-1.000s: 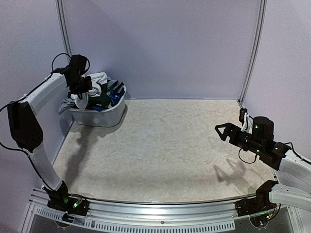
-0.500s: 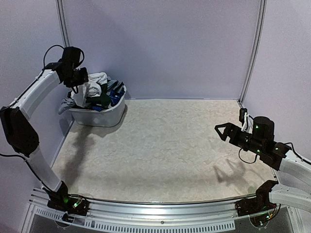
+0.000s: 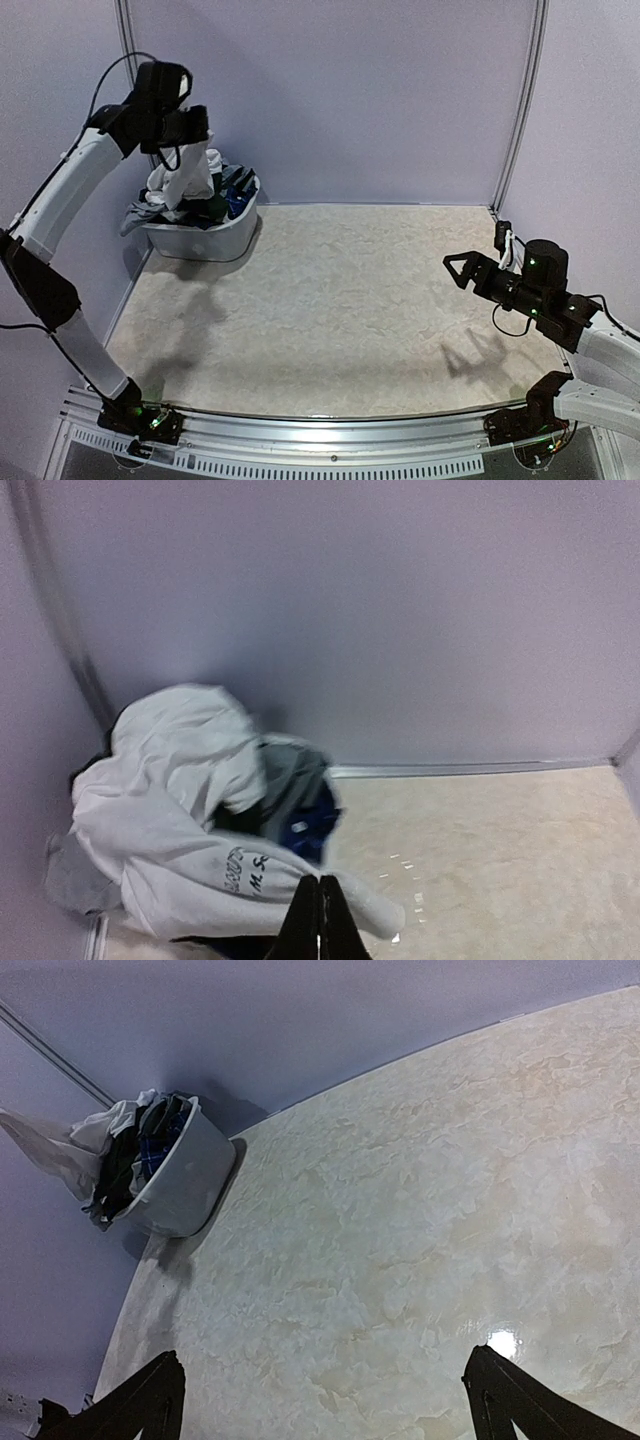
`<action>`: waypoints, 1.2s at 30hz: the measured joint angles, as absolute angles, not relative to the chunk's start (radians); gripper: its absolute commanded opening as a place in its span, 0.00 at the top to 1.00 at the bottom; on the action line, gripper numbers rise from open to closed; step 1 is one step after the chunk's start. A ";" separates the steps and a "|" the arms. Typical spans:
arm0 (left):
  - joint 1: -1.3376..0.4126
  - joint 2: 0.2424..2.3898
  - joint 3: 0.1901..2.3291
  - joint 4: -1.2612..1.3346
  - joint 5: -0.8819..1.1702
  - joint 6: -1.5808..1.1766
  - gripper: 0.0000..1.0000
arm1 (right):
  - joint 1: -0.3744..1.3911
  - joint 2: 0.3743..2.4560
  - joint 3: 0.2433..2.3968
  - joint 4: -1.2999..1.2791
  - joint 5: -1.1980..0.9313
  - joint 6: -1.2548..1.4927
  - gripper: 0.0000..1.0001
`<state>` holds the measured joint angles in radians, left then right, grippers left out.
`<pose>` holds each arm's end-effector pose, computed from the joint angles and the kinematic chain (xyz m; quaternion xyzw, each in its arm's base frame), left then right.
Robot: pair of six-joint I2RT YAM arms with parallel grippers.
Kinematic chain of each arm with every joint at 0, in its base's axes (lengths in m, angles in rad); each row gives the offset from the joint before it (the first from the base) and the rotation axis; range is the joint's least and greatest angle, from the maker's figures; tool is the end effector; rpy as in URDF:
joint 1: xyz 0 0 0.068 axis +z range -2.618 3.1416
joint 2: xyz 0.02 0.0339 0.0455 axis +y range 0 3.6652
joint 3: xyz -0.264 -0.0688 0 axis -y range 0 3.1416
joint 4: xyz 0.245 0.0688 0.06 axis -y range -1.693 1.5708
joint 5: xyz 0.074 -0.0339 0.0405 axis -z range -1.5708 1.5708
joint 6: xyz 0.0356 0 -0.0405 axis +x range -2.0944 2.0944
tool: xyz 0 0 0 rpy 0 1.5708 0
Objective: Fold and stack the mixed laundry pile
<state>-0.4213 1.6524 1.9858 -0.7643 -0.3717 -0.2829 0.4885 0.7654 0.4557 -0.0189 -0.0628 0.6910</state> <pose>0.3254 -0.1316 0.4687 -0.0423 0.8323 -0.0369 0.5514 0.1623 0.0888 0.2435 0.0640 0.8105 0.3447 0.4692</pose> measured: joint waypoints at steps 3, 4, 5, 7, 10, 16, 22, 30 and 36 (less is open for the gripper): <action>-0.616 1.659 2.116 -0.762 -0.376 -0.229 1.00 | 0.489 0.765 0.456 -0.019 -0.063 0.691 0.01; -0.679 1.659 2.147 -0.760 -0.377 -0.207 1.00 | 0.489 0.764 0.456 -0.019 -0.063 0.691 0.01; -0.736 1.658 2.167 -0.758 -0.374 -0.185 1.00 | 0.489 0.760 0.455 -0.020 -0.062 0.691 0.01; -0.834 1.653 2.182 -0.740 -0.343 -0.141 1.00 | 0.489 0.747 0.454 -0.020 -0.062 0.691 0.01; -0.929 1.651 2.173 -0.728 -0.298 -0.096 1.00 | 0.490 0.726 0.453 -0.022 -0.062 0.691 0.01; -0.988 1.645 2.046 -0.673 -0.160 -0.084 1.00 | 0.490 0.678 0.453 -0.043 -0.053 0.691 0.01; -1.008 1.694 1.972 -0.624 -0.045 -0.121 1.00 | 0.490 0.612 0.453 -0.068 -0.017 0.692 0.01; -1.121 1.990 2.192 -0.638 0.060 -0.119 1.00 | 0.490 0.519 0.445 -0.114 0.055 0.700 0.01; -1.170 2.119 2.313 -0.664 0.131 -0.119 1.00 | 0.490 0.442 0.443 -0.145 0.099 0.706 0.01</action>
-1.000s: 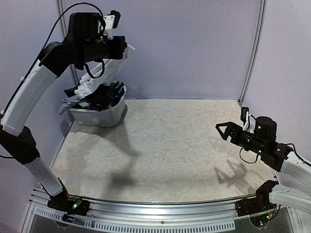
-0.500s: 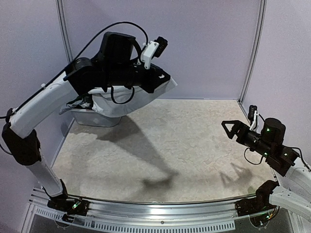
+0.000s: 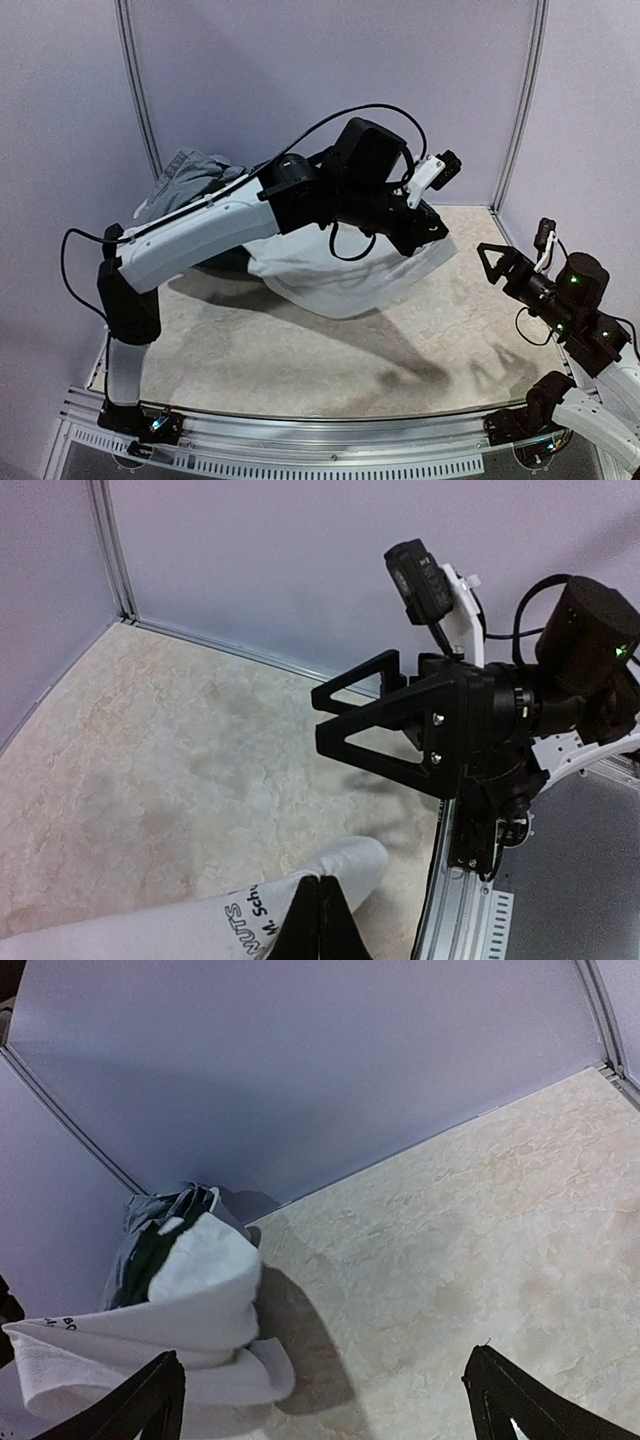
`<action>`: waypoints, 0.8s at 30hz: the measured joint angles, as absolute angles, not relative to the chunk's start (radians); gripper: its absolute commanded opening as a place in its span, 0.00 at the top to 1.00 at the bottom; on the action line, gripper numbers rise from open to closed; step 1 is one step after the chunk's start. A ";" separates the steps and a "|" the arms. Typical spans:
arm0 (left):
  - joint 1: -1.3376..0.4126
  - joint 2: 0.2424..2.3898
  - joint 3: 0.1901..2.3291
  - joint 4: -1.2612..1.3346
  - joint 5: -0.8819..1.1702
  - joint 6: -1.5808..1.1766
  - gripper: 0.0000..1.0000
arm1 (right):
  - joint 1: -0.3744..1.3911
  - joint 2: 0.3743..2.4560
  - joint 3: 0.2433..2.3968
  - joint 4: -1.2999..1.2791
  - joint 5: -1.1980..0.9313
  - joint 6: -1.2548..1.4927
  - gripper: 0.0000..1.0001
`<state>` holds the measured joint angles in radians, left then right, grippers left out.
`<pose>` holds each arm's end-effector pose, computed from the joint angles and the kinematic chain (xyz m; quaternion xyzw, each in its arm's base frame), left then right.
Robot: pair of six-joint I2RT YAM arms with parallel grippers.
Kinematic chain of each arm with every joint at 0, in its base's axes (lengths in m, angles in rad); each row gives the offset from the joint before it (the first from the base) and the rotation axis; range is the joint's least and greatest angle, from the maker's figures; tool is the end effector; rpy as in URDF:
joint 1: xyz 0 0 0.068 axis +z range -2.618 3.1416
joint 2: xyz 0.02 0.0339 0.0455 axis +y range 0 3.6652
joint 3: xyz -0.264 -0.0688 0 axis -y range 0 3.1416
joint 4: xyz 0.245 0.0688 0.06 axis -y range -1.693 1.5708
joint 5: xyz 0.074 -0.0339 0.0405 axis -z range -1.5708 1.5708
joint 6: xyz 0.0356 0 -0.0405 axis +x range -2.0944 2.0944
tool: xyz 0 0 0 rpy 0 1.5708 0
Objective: Fold and stack the mixed laundry pile
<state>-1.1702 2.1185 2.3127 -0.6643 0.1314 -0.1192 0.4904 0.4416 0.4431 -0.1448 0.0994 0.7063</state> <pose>0.1843 -0.4472 0.3955 0.4564 0.7185 -0.3583 0.3835 0.1203 0.0602 0.2711 0.1137 0.7471 0.3373 0.5614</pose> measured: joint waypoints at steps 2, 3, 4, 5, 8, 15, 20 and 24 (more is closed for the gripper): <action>-1.176 2.121 2.319 -0.670 0.127 -0.118 0.98 | 0.490 0.429 0.443 -0.152 0.105 0.709 0.01; -1.176 2.120 2.319 -0.670 0.120 -0.117 0.98 | 0.490 0.426 0.443 -0.156 0.107 0.710 0.01; -1.176 2.119 2.317 -0.670 0.111 -0.118 0.98 | 0.490 0.424 0.442 -0.158 0.111 0.711 0.01; -1.175 2.118 2.311 -0.668 0.096 -0.120 0.98 | 0.490 0.424 0.440 -0.159 0.115 0.713 0.01; -1.170 2.102 2.263 -0.664 0.059 -0.128 0.81 | 0.490 0.425 0.437 -0.165 0.120 0.716 0.01; -1.148 2.038 2.061 -0.649 -0.067 -0.151 0.01 | 0.490 0.425 0.437 -0.168 0.122 0.717 0.01; -1.100 1.987 1.945 -0.668 -0.248 -0.146 0.01 | 0.490 0.435 0.437 -0.167 0.121 0.717 0.01; -1.012 1.953 1.898 -0.673 -0.356 -0.149 0.00 | 0.490 0.481 0.437 -0.154 0.117 0.717 0.01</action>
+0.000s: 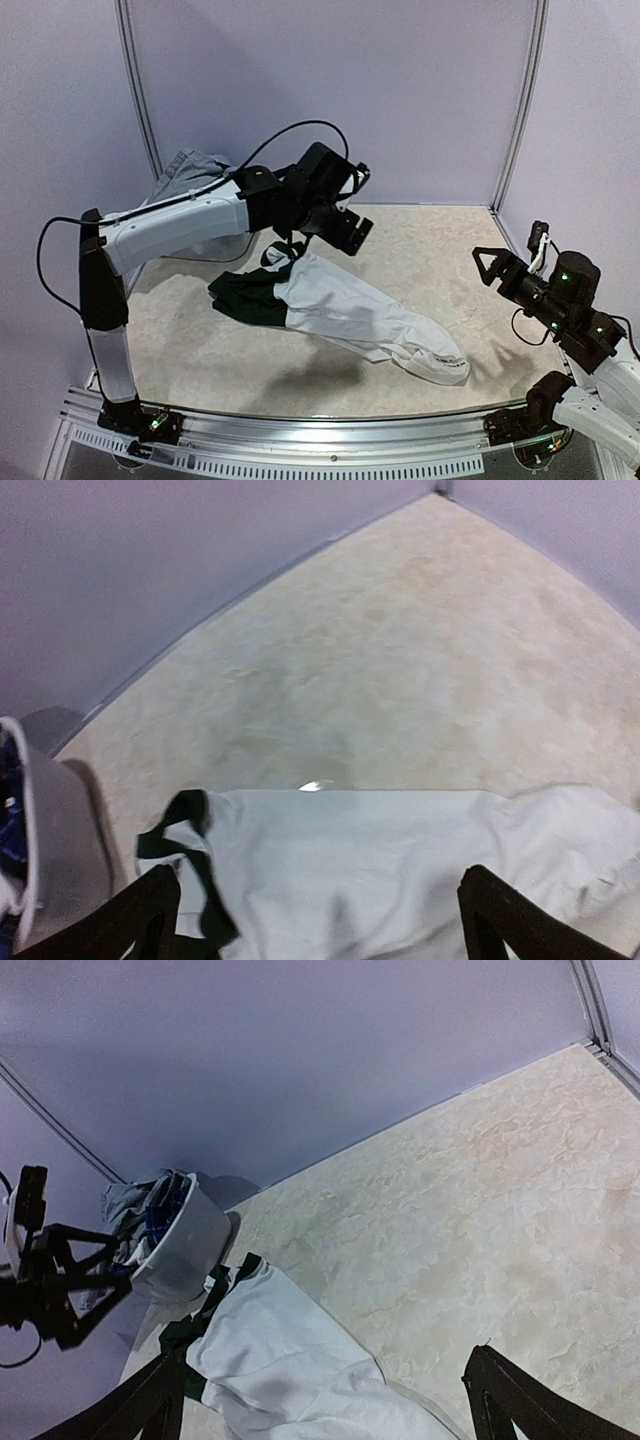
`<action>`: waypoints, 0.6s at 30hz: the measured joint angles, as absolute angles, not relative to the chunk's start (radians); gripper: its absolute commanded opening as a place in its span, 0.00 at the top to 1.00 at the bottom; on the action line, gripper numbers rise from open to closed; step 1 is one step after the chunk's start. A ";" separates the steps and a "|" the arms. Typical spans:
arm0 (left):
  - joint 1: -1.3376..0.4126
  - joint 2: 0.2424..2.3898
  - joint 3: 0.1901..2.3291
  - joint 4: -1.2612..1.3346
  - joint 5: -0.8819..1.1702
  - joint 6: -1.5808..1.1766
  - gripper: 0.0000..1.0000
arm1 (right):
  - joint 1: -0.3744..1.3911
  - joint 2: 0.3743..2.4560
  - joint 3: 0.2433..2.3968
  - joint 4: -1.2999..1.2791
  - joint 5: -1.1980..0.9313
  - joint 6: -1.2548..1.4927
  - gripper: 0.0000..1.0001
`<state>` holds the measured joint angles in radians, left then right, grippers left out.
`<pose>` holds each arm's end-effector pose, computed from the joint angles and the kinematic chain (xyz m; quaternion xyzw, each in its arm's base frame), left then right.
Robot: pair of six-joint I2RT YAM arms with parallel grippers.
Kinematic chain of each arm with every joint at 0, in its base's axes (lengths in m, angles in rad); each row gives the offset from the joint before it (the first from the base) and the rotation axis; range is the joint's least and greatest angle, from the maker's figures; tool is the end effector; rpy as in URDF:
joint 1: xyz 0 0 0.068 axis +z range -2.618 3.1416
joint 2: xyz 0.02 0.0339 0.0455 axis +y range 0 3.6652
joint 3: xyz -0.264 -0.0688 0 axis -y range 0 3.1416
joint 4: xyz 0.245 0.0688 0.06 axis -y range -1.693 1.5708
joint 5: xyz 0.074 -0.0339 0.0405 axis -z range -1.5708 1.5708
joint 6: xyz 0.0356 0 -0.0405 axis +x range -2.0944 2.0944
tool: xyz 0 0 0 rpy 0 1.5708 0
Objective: Fold and stack the mixed laundry pile
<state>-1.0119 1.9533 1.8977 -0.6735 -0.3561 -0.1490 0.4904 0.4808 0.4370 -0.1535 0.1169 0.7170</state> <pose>0.2473 -0.3720 0.3332 0.3099 0.8463 -0.0853 0.4249 0.1259 0.0625 0.2634 0.1241 0.7629 0.3221 0.5467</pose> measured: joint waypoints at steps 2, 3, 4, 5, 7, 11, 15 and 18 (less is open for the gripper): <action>-0.950 1.951 1.893 -0.673 -0.410 -0.150 0.01 | 0.490 0.513 0.437 -0.147 0.110 0.717 0.01; -0.918 1.958 1.898 -0.678 -0.434 -0.150 0.01 | 0.490 0.531 0.437 -0.142 0.104 0.717 0.01; -0.889 1.972 1.914 -0.685 -0.457 -0.149 0.02 | 0.490 0.549 0.437 -0.138 0.097 0.717 0.01; -0.857 1.995 1.945 -0.691 -0.480 -0.146 0.02 | 0.490 0.562 0.437 -0.133 0.093 0.717 0.01; -0.805 2.061 2.018 -0.699 -0.517 -0.139 0.03 | 0.491 0.587 0.437 -0.129 0.087 0.717 0.01; -0.712 2.232 2.188 -0.736 -0.556 -0.123 0.04 | 0.491 0.596 0.437 -0.124 0.084 0.715 0.01; -0.651 2.368 2.291 -0.785 -0.569 -0.117 0.05 | 0.491 0.596 0.437 -0.116 0.084 0.713 0.01; -0.623 2.416 2.307 -0.810 -0.580 -0.117 0.05 | 0.491 0.596 0.437 -0.111 0.083 0.713 0.01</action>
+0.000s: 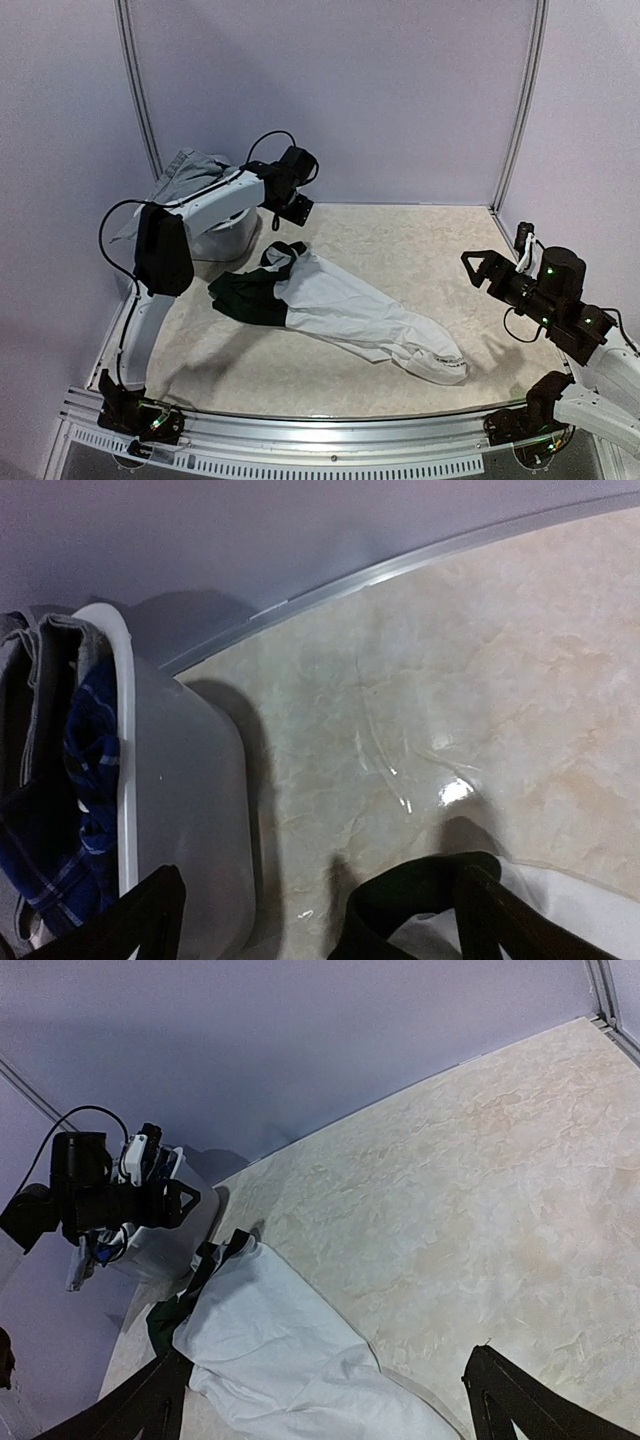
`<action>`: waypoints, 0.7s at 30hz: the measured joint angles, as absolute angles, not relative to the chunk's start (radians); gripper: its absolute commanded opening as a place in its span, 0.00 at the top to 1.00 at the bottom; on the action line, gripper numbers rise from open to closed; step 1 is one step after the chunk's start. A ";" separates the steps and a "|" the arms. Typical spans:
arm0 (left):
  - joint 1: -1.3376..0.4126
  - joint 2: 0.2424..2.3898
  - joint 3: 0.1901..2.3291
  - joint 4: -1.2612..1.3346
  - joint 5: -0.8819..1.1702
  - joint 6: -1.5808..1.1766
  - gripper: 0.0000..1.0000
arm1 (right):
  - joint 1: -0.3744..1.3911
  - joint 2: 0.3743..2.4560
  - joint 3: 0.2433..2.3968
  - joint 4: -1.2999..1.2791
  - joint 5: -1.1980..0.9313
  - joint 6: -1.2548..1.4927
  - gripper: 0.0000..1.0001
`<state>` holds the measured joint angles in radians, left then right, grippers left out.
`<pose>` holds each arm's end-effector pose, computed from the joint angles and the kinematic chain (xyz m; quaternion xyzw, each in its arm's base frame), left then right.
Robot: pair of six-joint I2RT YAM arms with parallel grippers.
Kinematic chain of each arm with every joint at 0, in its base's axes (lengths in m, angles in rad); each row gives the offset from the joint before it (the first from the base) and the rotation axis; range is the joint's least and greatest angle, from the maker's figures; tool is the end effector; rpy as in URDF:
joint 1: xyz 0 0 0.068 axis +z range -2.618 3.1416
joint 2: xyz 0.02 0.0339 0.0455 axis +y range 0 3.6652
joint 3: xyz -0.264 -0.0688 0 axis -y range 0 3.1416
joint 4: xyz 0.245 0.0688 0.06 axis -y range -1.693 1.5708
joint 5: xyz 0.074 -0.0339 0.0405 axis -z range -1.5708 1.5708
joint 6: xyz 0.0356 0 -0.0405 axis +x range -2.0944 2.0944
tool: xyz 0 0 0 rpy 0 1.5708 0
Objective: Fold and stack the mixed laundry pile
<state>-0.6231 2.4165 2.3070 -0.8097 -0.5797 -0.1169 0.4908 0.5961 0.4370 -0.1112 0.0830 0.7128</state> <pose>0.4423 -0.2938 0.2389 0.1388 0.9019 0.1415 0.3839 0.1411 0.0721 0.2529 0.1131 0.7876 0.3152 0.5173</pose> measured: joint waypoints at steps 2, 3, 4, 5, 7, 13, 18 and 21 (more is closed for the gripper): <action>-0.611 2.432 2.308 -0.820 -0.585 -0.118 0.05 | 0.491 0.596 0.437 -0.110 0.080 0.713 0.01; -0.603 2.437 2.308 -0.825 -0.585 -0.119 0.05 | 0.491 0.596 0.437 -0.110 0.078 0.713 0.01; -0.598 2.440 2.309 -0.829 -0.584 -0.120 0.05 | 0.491 0.596 0.437 -0.110 0.077 0.713 0.01; -0.594 2.442 2.311 -0.833 -0.582 -0.120 0.05 | 0.491 0.596 0.437 -0.110 0.076 0.713 0.01; -0.585 2.444 2.326 -0.838 -0.578 -0.120 0.05 | 0.491 0.596 0.437 -0.107 0.076 0.713 0.01; -0.537 2.447 2.387 -0.838 -0.554 -0.120 0.08 | 0.491 0.598 0.437 -0.104 0.076 0.712 0.01; -0.507 2.452 2.388 -0.836 -0.504 -0.119 0.09 | 0.491 0.598 0.437 -0.104 0.076 0.710 0.01; -0.511 2.454 2.381 -0.833 -0.501 -0.111 0.13 | 0.491 0.598 0.437 -0.104 0.077 0.709 0.01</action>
